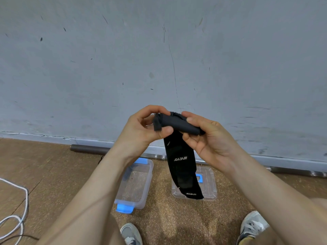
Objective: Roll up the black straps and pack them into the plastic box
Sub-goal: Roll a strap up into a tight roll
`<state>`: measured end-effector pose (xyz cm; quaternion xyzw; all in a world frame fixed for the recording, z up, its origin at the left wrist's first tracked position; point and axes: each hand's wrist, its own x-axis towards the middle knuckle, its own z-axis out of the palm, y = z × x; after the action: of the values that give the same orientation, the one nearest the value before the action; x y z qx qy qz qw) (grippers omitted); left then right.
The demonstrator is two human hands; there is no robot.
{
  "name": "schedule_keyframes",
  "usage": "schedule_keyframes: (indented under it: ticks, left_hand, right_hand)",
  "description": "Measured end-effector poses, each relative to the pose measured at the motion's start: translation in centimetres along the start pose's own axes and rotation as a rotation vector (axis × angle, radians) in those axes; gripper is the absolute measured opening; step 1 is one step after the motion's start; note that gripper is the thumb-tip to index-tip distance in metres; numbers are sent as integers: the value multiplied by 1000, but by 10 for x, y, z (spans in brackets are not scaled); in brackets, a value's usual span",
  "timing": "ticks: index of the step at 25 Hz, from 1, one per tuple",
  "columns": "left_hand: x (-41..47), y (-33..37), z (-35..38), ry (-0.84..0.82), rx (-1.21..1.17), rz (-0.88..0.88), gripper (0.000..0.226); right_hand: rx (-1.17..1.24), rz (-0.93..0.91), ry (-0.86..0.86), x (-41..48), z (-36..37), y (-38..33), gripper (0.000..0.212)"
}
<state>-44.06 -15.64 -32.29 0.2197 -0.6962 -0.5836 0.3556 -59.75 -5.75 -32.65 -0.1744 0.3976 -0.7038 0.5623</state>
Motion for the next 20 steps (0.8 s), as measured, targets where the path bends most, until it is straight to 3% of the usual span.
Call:
schedule_keyframes:
  ticks: [3,7,11,16,20]
  left_hand:
    - [2,-1,9,139,-157,-64,28]
    - [5,0,17,167,-255,-145,33]
    - [4,3,21,160,-358,-162,27]
    - [3,0,19,217,-216,-209,26]
    - [-1,-1,18,151,-167,-333,17]
  right_hand:
    - [18,-4,59,0,4,1,24]
    - [103,17,129,2,6,2,29]
    - [77,15,100,2,3,2,6]
    - [-217,21,42,3,-3,3,21]
    - [-446,-91,-6,2,-7,3,25]
